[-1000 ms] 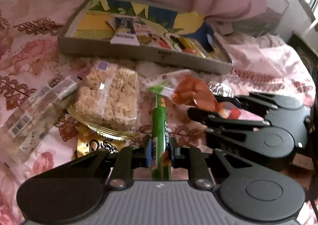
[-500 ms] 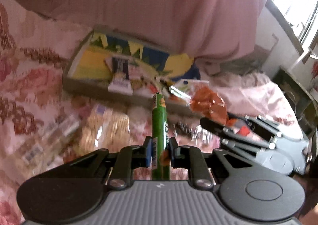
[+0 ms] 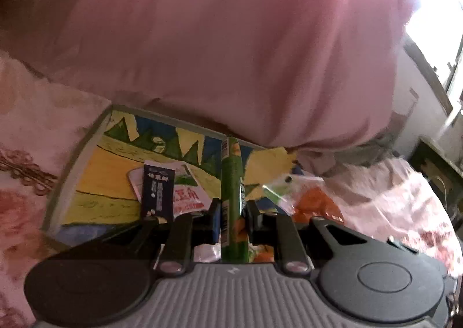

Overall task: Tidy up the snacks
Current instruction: 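Carry the green stick and orange pouch with both grippers over the tray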

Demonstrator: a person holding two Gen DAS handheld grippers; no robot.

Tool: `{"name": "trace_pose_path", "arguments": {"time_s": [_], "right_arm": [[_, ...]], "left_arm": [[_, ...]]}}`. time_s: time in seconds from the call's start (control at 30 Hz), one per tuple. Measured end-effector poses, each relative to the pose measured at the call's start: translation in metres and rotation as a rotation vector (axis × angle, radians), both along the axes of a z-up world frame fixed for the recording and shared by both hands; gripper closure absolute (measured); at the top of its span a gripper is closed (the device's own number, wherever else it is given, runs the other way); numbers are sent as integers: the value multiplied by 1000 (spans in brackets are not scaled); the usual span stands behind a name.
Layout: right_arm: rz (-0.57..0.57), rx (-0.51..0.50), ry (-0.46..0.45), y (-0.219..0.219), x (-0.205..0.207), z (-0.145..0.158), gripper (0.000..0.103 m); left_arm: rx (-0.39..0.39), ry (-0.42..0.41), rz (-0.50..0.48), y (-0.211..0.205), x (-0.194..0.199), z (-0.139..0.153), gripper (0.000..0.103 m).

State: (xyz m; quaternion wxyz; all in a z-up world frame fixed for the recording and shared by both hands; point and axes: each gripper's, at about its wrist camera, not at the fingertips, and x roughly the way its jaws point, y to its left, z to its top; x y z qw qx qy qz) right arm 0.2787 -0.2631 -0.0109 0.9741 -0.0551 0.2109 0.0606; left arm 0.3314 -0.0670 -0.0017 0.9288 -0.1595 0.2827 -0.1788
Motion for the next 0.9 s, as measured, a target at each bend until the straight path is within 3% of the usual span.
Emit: {"name": "trace_pose_path", "arguments": {"time_s": [0.4, 0.9], "right_arm": [[-67, -6, 121, 1, 40, -22, 62], [-77, -16, 142, 1, 39, -30, 60]], "left_arm": [[61, 8, -2, 4, 33, -37, 84], [238, 42, -63, -20, 29, -53, 84]]}}
